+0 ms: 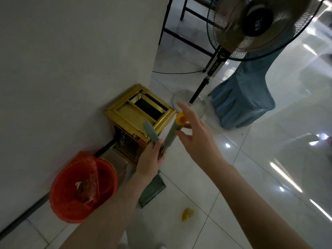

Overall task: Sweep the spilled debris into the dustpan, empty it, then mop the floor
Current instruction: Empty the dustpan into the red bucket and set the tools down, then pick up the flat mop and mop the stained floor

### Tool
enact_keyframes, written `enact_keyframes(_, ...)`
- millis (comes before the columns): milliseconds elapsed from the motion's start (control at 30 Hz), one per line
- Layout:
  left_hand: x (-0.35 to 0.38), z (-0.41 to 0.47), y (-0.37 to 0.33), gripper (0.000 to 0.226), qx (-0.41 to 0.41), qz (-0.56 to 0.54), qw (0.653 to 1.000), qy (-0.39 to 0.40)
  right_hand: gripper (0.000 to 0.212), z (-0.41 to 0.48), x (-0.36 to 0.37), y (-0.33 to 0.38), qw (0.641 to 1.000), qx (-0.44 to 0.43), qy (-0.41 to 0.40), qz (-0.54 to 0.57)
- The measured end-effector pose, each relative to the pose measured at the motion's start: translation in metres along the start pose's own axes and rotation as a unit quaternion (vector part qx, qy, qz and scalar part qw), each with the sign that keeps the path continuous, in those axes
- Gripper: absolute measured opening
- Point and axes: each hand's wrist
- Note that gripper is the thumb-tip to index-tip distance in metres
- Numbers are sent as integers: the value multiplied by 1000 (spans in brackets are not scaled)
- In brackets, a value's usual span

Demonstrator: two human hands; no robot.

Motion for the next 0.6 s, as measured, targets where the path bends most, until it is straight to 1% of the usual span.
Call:
enact_keyframes(100, -5, -3, -3, 61, -11, 21, 1000, 10, 68, -2, 0, 4, 1000, 15, 12, -1)
enact_keyframes(200, -13, -6, -6, 71, -21, 46, 998, 40, 68, -4, -3, 7, 1000, 14, 17, -8)
enact_keyframes(233, -18, -8, -9, 71, -22, 50, 997, 45, 69, -6, -4, 7, 1000, 12, 16, -11)
enact_keyframes(367, -50, -18, -16, 49, -13, 65, 997, 28, 72, -19, -13, 9, 999, 21, -1, -27)
enact_keyframes(433, -70, -26, -14, 45, -22, 92, 995, 21, 69, -30, -17, 13, 999, 15, -19, -46)
enact_keyframes(533, -104, -44, -4, 40, -56, 122, 991, 5, 53, -45, -20, 27, 997, -15, -30, -70)
enact_keyframes(600, -131, -64, 2, 37, -77, 128, 988, -25, 42, -50, -16, 42, 996, -61, -10, -63)
Point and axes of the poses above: each hand's wrist, its own z-axis towards the middle knuckle, its own x-axis out of the palm, y = z × x, and after that the axes turned 15 degrees about -x, right-handed
